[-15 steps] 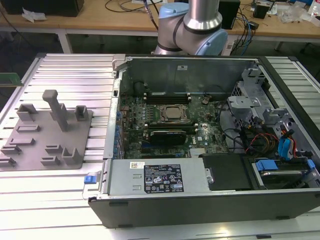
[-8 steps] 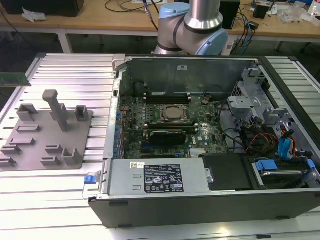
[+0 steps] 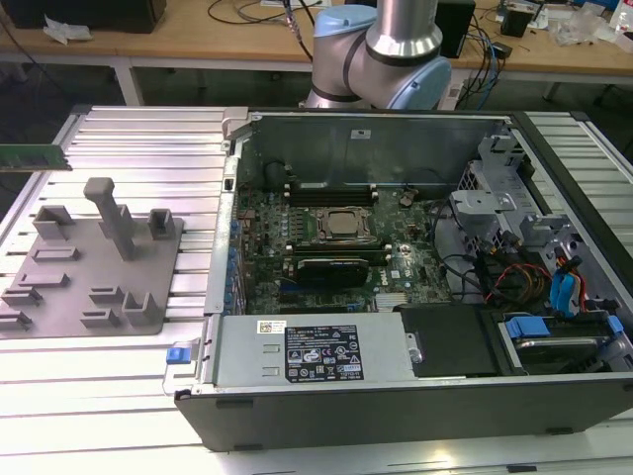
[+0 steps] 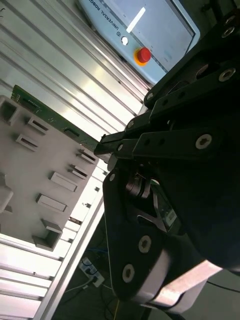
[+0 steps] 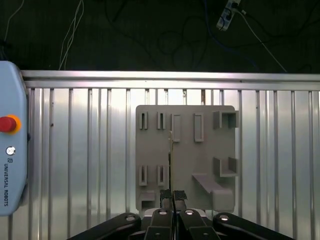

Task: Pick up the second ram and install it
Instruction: 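Pick up the second ram and move it above second insertion slot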

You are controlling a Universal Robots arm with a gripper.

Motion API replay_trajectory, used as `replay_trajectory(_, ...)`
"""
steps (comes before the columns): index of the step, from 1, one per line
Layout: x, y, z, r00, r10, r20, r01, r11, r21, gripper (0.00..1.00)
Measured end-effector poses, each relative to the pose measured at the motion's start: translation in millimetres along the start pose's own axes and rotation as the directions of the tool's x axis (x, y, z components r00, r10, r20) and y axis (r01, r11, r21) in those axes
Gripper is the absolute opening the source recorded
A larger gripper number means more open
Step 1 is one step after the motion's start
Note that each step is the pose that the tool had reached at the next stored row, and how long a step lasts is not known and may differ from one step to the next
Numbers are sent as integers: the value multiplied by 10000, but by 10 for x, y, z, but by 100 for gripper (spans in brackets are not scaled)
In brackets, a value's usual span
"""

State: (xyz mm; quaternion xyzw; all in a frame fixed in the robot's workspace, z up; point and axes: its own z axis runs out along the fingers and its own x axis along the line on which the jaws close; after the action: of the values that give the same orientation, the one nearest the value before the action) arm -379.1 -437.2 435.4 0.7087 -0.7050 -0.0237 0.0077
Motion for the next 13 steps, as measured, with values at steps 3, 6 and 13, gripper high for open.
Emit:
replay_trajectory(3,0,-58,-2,10000,0,0,0,10000,0,9)
replay_trajectory(6,1,-130,-6,10000,-1,-1,1,10000,-1,9)
replay_trajectory(13,1,-264,-12,10000,0,0,0,10000,0,9)
